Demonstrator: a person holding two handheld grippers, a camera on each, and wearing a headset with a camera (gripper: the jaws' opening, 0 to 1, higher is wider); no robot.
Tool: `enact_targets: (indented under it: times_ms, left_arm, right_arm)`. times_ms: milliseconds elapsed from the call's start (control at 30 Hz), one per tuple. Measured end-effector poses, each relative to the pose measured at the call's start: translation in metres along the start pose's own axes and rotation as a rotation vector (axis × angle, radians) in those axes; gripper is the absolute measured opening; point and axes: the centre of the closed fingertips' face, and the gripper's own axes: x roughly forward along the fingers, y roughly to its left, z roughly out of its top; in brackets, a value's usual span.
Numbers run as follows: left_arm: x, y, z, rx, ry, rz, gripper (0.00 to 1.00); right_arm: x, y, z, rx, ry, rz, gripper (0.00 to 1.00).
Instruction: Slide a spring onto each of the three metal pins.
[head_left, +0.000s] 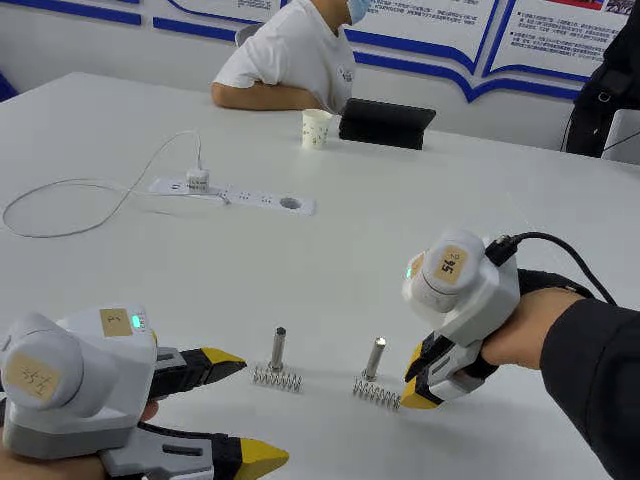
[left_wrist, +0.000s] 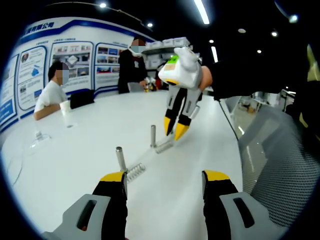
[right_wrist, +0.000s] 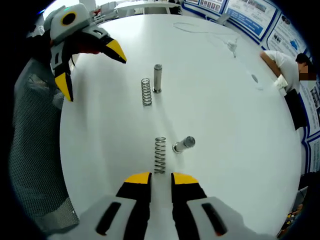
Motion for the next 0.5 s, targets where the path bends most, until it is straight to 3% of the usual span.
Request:
enact_targets:
  times_ms: [500]
  left_arm:
    - [0.002, -0.003, 0.002, 0.002, 0.001, -0.010, 0.60]
  right_arm:
    - [0.020, 0.001, -0.002, -0.006, 0.022, 0.026, 0.12]
